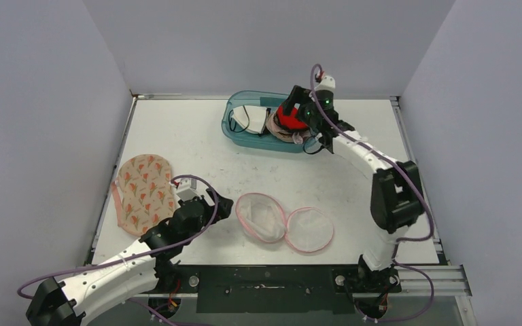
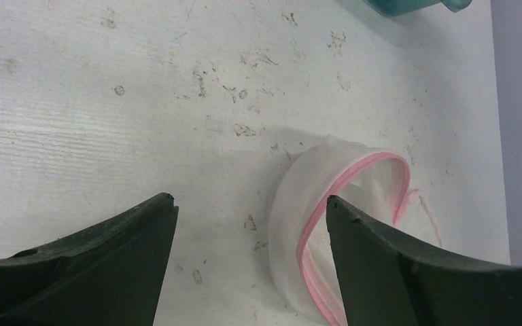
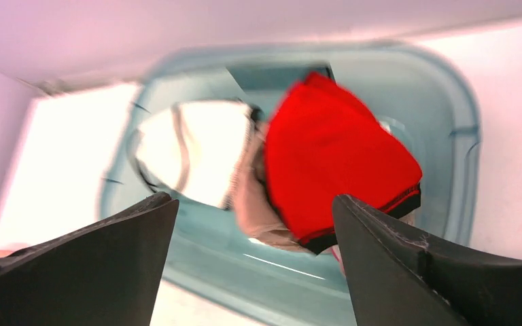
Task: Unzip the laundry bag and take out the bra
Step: Place the bra in the bin, then close the laundry bag at the center of the board.
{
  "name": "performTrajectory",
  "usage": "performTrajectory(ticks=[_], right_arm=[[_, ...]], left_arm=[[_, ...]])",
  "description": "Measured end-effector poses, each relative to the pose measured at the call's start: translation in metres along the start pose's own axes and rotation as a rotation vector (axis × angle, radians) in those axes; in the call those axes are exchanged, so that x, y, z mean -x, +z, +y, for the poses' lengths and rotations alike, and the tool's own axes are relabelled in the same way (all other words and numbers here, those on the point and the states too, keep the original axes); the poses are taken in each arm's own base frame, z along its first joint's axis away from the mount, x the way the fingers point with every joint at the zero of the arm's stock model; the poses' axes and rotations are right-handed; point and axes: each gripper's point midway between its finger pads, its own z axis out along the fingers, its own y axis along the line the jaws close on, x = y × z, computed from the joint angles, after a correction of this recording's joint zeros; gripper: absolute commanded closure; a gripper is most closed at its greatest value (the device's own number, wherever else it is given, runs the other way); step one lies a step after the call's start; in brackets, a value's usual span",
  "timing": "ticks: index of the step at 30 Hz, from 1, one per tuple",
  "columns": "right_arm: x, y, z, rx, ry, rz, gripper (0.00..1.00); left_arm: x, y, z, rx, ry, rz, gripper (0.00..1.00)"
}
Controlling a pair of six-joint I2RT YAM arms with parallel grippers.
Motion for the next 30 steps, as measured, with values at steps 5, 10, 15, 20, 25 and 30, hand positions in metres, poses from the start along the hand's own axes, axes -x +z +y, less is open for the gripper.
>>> performTrajectory(ticks=[5, 10, 15, 20, 25, 30], right_arm=[[0.110, -0.106, 0.055, 0.135, 0.061, -0.276, 0.09], [0.135, -0.200, 0.116, 0.301, 0.094, -0.389, 0.06], [0.076, -0.276, 0.195, 0.539, 0.102, -0.275, 0.02], [-0.008, -0.326, 0.252, 0.686, 0.077, -0.052, 0.01], [-0.045, -0.343, 0.261, 0.694, 0.057, 0.056, 0.00], [-0.044, -0.349, 0.262, 0.685, 0.043, 0.069, 0.00]], left_arm=[[0.005, -0.004, -0.003, -0.011, -0.007, -0.010, 0.21], [0.007, -0.005, -0.003, -0.004, -0.005, -0.012, 0.21], [0.004, -0.003, 0.002, 0.016, 0.008, 0.000, 0.21], [-0.004, 0.000, 0.000, 0.001, 0.045, 0.037, 0.21], [-0.009, 0.005, -0.013, -0.057, 0.077, 0.062, 0.20], [-0.012, 0.011, -0.034, -0.147, 0.094, 0.078, 0.26]])
